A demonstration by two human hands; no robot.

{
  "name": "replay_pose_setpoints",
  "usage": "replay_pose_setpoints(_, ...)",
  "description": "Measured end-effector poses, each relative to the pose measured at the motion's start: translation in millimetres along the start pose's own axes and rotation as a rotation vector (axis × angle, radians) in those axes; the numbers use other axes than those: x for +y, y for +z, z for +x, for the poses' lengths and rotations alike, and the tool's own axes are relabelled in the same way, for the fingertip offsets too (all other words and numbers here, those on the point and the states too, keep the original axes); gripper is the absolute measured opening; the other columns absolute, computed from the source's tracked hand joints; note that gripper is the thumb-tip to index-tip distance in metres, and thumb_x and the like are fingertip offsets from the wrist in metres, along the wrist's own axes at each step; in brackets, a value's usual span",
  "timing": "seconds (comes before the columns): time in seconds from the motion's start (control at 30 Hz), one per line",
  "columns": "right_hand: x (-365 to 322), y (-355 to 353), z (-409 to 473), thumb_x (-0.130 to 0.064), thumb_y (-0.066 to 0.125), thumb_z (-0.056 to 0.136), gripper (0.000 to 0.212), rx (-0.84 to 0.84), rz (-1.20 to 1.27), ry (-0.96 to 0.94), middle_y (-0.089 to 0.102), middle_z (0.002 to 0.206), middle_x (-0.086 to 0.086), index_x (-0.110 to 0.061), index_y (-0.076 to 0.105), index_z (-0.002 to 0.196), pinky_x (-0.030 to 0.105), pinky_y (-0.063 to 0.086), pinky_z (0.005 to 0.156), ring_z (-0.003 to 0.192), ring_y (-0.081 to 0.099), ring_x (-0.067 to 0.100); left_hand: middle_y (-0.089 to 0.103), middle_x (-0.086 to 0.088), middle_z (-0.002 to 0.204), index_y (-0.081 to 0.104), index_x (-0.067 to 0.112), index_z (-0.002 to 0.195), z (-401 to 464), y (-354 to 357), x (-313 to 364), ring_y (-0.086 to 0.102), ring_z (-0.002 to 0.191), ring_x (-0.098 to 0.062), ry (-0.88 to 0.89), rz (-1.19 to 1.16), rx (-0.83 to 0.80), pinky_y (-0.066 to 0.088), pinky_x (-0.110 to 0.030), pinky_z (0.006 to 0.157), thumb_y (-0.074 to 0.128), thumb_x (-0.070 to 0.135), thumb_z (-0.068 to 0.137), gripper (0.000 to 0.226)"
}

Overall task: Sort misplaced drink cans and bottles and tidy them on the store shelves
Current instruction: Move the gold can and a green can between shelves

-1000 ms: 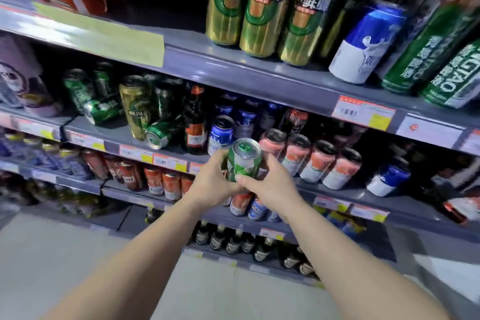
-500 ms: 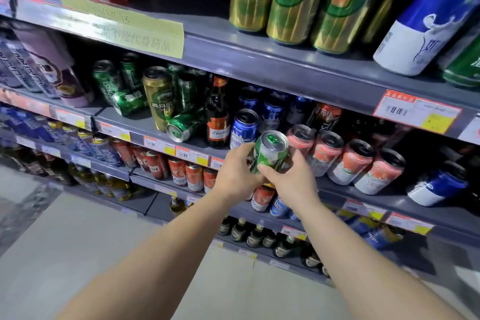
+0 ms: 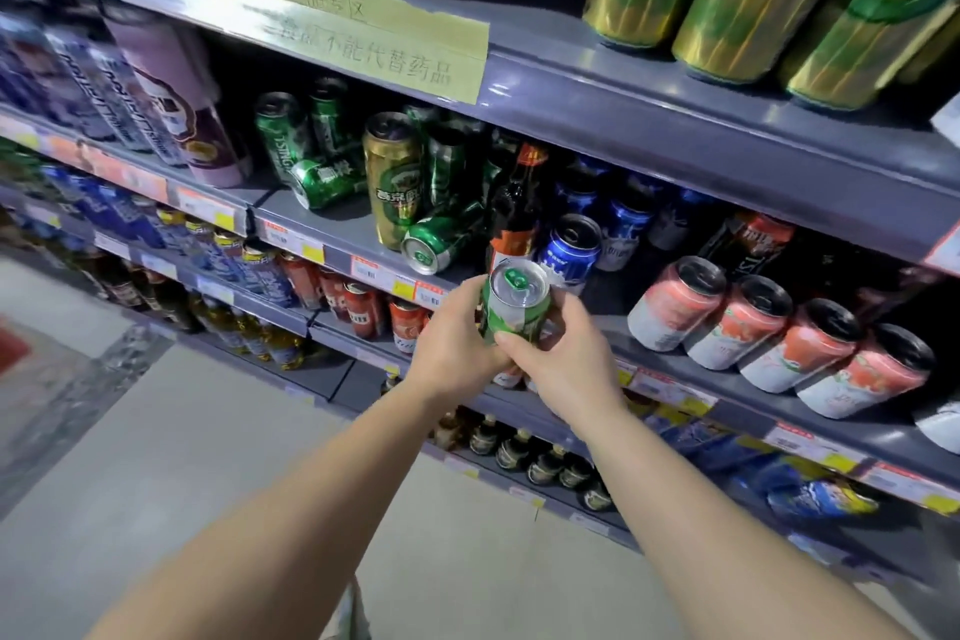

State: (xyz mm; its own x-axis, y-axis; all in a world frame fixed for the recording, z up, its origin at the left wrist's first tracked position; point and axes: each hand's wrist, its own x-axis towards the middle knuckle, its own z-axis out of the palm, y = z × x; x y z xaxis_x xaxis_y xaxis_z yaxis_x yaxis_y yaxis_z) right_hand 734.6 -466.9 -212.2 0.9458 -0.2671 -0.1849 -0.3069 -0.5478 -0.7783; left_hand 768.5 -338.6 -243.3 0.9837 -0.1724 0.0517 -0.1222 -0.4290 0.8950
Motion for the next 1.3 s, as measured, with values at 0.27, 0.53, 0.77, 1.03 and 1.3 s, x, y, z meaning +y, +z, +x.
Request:
replay_pose_setpoints(0.27, -30.5, 45.8, 13.9, -0.051, 0.065, 0.082, 0.065, -0.114, 0.080, -0.076, 0.049, 0.141, -0.011, -0.040, 0.038, 0.140, 0.042, 0.044, 0.102, 0.119, 0.051, 0.008, 0.059, 0.021, 0.110, 0.053, 0.034, 0.120, 2.9, -70.4, -49.2, 0.056, 0.107, -0.002, -0.072, -0.020, 0.116, 0.046, -0.028, 0.089, 0.089, 0.031, 0.062, 0.068)
replay_pose_setpoints(0.53, -78.6, 91.3, 54.5, -0.038, 0.065, 0.088, 0.056, 0.025, 0.026, -0.154, 0.053, 0.131, -0.009, -0.029, 0.043, 0.138, 0.031, 0.046, 0.087, 0.105, 0.054, 0.009, 0.059, 0.018, 0.105, 0.052, 0.033, 0.115, 26.2, -131.6, -84.8, 0.053, 0.099, 0.000, -0.089, 0.005, 0.211, 0.042, -0.016, 0.081, 0.090, 0.022, 0.063, 0.065)
replay_pose_setpoints(0.77, -154.1, 102.3, 112.6, -0.059, 0.066, 0.080, 0.064, -0.030, -0.172, 0.011, 0.057, 0.107, 0.008, -0.011, 0.045, 0.116, 0.028, 0.042, 0.072, 0.106, 0.058, 0.027, 0.061, 0.016, 0.112, 0.052, 0.029, 0.124, 67.9, -167.8, -105.1, 0.059, 0.107, -0.011, -0.106, -0.009, 0.196, 0.049, -0.036, 0.093, 0.090, 0.033, 0.061, 0.074)
replay_pose_setpoints(1.03, -149.8, 93.4, 90.5, -0.047, 0.085, 0.064, 0.048, 0.123, 0.182, -0.164, 0.066, 0.094, -0.014, -0.031, 0.055, 0.098, 0.028, 0.052, 0.082, 0.092, 0.065, 0.008, 0.066, 0.003, 0.107, 0.050, 0.034, 0.117, 96.4, -192.4, -109.2, 0.064, 0.082, -0.033, -0.120, -0.015, 0.222, 0.057, -0.038, 0.059, 0.088, 0.034, 0.064, 0.065)
replay_pose_setpoints(1.3, -101.8, 36.3, -9.8, -0.022, 0.090, 0.054, 0.053, -0.016, 0.265, -0.200, 0.074, 0.086, -0.014, -0.028, 0.068, 0.102, 0.016, 0.053, 0.068, 0.080, 0.069, 0.001, 0.062, 0.011, 0.108, 0.052, 0.026, 0.116, 128.7, -138.8, -77.5, 0.060, 0.098, -0.010, -0.074, 0.014, 0.123, 0.047, -0.027, 0.081, 0.085, 0.026, 0.070, 0.056)
